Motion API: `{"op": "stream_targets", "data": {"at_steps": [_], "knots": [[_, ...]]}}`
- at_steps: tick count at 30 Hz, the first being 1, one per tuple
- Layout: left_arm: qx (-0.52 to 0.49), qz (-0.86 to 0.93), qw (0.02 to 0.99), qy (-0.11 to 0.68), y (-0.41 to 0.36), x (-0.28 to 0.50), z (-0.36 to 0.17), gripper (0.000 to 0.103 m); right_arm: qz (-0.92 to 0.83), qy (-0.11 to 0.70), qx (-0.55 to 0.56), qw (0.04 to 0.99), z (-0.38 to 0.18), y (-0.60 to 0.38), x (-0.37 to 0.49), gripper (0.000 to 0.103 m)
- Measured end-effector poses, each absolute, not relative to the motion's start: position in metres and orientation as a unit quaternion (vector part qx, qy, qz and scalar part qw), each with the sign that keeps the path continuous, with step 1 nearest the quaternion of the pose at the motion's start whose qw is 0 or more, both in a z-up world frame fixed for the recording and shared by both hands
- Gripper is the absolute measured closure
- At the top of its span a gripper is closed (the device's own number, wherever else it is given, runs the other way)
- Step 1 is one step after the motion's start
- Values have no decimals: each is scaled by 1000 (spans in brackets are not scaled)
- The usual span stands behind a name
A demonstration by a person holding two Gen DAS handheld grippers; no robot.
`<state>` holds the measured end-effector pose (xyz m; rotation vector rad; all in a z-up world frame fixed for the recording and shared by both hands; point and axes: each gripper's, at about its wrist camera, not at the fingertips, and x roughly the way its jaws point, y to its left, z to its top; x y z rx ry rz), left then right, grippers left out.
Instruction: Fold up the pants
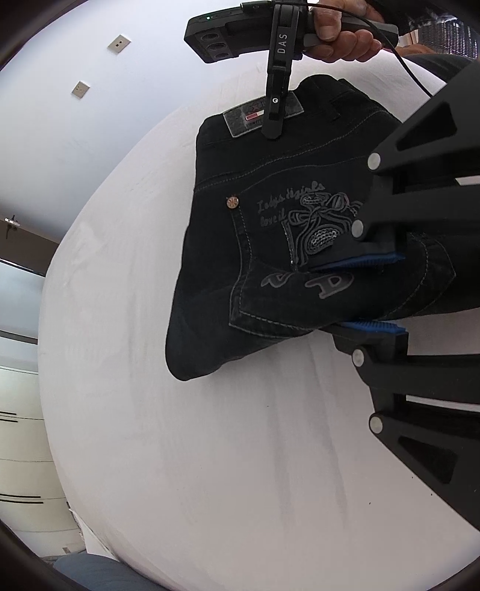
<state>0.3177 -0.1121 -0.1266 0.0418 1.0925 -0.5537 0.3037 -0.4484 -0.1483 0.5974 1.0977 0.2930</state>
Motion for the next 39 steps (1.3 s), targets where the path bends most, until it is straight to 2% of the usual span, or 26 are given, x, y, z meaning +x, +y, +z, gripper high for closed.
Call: {"op": "stream_targets", "data": {"at_steps": [2,3,5,8,11,15,17,19,23,25,27,30,31,33,39], "knots": [[14,-253,818,516,-106,318,-136,61,145,507,297,796,-161,-458,303,84],[15,-246,819,518,-103,318,-141,55,148,506,305,793,-167,-462,301,79],[11,-236,822,518,-100,321,-146,38,154,504,322,787,-180,-472,297,75],[-3,-228,826,515,-92,320,-150,26,172,485,356,780,-196,-487,290,73],[-11,-224,830,511,-82,315,-151,20,176,474,358,785,-198,-495,285,72],[-21,-200,847,493,-61,291,-133,18,148,464,363,794,-188,-506,258,57],[-11,-177,873,455,-51,272,-114,1,115,461,343,811,-172,-497,243,51],[-1,-150,901,407,-44,244,-92,0,92,444,318,833,-153,-494,217,49],[21,-100,940,327,-36,192,-49,0,20,389,239,890,-105,-471,166,31],[32,-83,953,289,-38,167,-27,0,-13,349,192,917,-76,-453,139,30],[41,-64,962,262,-44,151,-7,0,-46,311,144,938,-50,-435,116,20],[35,-45,975,216,-54,120,29,0,-71,238,88,965,-11,-405,75,15],[24,-48,976,211,-45,101,44,0,-75,220,71,970,-2,-396,64,14],[17,-56,978,202,-40,79,59,0,-89,186,40,978,16,-380,45,3],[66,-59,975,205,-46,42,92,0,-68,165,57,982,55,-360,4,1]]}}
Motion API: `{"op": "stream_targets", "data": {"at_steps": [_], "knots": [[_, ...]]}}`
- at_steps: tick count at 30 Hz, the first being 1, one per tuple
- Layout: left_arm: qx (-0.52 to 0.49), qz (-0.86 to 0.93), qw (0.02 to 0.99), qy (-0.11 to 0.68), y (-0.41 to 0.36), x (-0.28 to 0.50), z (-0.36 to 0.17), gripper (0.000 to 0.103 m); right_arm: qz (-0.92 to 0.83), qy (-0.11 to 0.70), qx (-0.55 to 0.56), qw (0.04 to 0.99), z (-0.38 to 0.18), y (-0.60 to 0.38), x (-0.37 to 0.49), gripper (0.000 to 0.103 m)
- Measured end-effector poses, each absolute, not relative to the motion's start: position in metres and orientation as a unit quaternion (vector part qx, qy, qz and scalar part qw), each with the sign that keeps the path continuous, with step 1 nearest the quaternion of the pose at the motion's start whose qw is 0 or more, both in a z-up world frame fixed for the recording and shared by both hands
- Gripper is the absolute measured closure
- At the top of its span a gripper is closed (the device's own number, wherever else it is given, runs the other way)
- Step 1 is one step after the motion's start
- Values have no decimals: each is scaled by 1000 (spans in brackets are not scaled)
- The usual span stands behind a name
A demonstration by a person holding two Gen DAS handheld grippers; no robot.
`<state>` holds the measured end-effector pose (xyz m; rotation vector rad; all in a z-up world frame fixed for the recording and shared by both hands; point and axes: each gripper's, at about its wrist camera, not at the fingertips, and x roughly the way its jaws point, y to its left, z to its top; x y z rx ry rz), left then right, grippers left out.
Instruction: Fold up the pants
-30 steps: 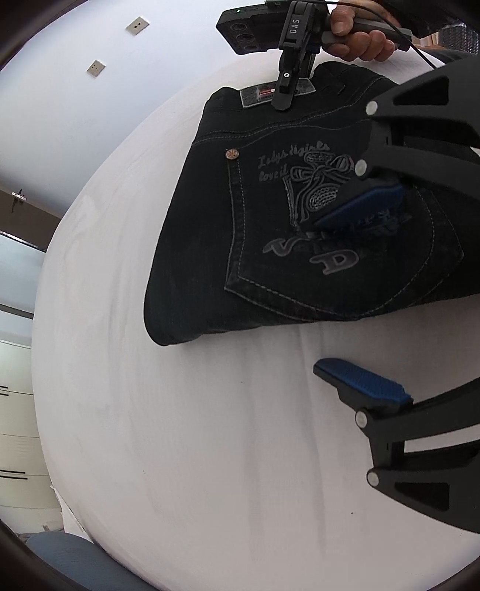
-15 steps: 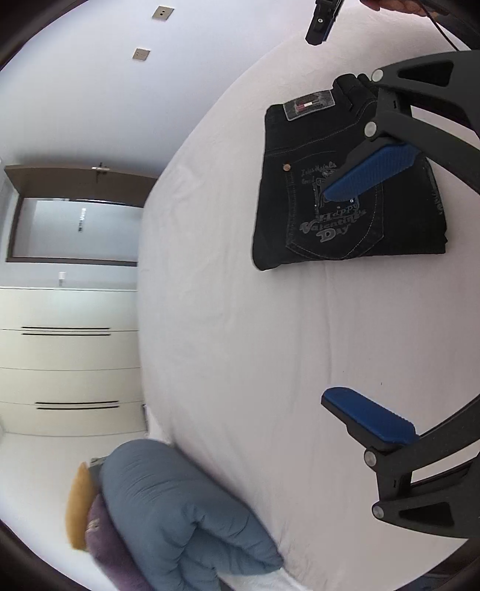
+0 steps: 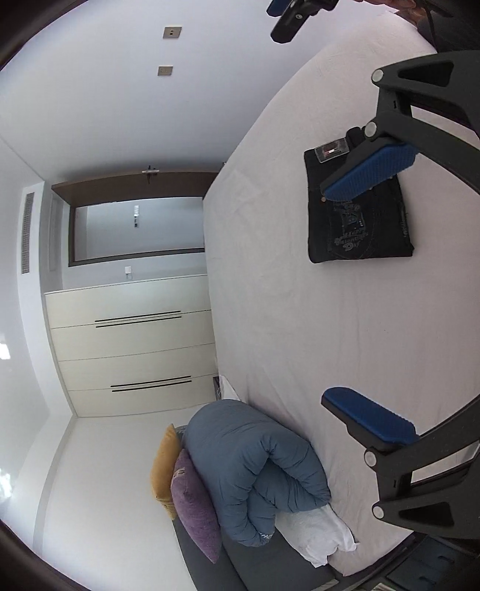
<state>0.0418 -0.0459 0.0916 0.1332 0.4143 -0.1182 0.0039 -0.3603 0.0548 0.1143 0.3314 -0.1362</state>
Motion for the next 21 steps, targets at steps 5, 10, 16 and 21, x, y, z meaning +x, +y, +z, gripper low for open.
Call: {"op": "stream_targets", "data": {"at_steps": [5,10,16,21], "knots": [[77,-48,967,239,-51,26,93,0,-43,188,78,978,73,-337,-23,1],[47,-73,954,286,-53,24,80,0,-54,227,76,969,87,-328,-49,1],[40,-74,949,304,-56,23,73,0,-74,253,97,960,89,-318,-61,1],[45,-69,943,323,-60,33,64,0,-82,292,78,950,73,-310,-46,1]]}}
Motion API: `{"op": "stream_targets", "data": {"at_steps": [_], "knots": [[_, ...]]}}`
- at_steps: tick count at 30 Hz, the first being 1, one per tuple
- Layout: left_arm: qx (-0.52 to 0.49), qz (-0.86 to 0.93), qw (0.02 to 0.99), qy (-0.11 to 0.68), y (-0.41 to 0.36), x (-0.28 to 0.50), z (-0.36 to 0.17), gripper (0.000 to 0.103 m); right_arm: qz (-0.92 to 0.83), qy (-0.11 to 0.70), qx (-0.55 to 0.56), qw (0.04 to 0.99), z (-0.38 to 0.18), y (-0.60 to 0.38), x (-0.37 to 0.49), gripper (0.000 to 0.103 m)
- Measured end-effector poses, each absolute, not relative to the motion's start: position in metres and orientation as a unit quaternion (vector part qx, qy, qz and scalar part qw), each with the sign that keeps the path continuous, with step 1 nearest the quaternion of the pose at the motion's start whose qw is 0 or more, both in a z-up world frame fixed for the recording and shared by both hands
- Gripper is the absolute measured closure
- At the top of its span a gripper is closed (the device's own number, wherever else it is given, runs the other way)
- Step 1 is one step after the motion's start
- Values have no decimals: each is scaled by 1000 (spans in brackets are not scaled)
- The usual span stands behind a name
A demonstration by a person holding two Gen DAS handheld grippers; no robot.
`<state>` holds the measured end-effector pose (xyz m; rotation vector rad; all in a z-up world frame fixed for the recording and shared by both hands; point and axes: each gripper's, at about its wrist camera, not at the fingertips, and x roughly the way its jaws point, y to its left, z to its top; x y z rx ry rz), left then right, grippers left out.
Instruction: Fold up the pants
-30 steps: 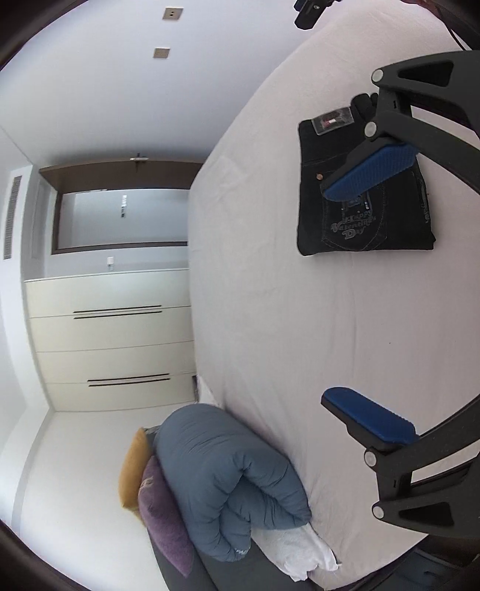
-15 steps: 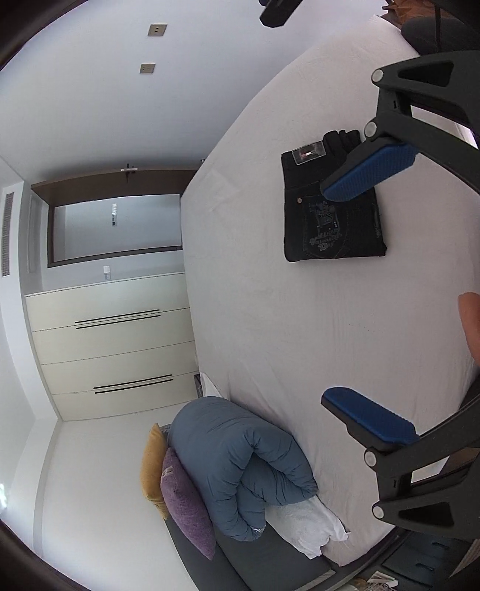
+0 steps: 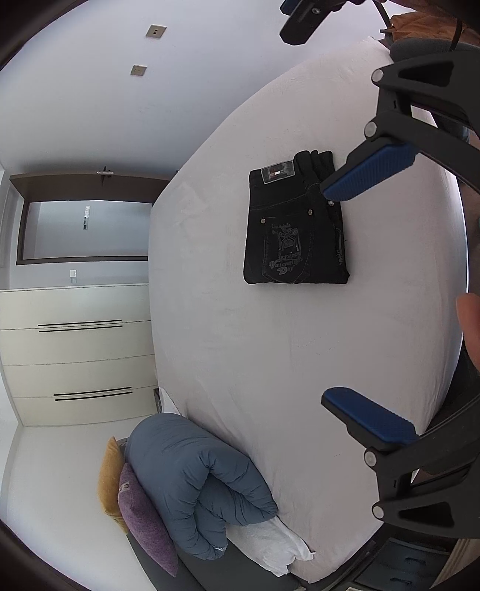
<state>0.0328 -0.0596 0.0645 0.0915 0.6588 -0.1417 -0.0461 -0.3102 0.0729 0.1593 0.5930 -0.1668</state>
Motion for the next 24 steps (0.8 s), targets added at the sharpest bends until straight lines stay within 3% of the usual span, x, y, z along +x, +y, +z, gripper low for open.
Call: {"op": "stream_targets", "data": {"at_steps": [24], "knots": [[19,-73,916,394,-61,63,24,0,-78,359,72,927,30,-312,11,1]]}}
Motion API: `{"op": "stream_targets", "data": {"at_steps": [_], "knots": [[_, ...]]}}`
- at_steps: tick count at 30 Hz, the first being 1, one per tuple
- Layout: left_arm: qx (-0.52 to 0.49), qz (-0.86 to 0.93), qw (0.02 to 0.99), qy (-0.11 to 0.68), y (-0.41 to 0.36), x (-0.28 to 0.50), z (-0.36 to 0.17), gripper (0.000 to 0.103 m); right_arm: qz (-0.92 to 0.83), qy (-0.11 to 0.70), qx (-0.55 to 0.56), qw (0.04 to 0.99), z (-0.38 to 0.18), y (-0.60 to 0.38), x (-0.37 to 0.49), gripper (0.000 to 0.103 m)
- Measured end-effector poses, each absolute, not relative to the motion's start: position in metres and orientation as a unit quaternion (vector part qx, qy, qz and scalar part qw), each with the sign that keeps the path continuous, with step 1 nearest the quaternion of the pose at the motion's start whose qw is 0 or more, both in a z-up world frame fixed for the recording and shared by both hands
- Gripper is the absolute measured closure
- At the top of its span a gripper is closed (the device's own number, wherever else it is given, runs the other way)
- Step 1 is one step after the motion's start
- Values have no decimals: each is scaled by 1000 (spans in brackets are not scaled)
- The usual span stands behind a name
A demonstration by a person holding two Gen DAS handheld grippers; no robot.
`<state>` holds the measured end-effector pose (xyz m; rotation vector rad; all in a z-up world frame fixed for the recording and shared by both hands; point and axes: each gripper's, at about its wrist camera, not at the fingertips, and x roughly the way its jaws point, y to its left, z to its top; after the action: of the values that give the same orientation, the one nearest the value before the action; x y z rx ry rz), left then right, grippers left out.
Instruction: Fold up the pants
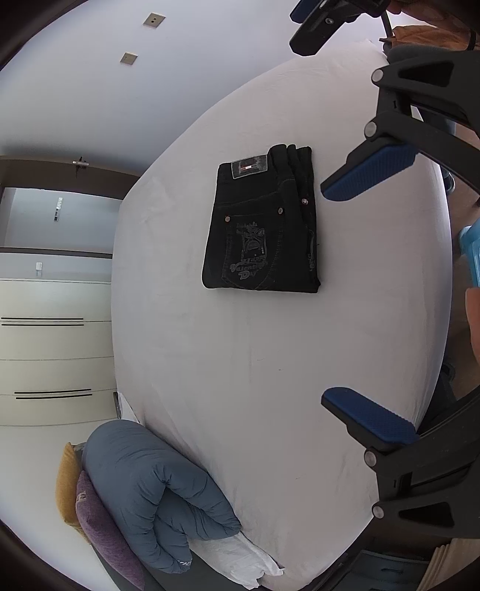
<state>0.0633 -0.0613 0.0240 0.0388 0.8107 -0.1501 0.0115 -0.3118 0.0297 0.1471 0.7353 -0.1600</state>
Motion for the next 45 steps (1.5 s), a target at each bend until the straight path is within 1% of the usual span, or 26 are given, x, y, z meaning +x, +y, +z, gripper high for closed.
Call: {"op": "stream_targets", "data": {"at_steps": [45], "knots": [[19,-79,912,402,-63,64,18,0,-77,379,75,919,10,-306,17,1]]}}
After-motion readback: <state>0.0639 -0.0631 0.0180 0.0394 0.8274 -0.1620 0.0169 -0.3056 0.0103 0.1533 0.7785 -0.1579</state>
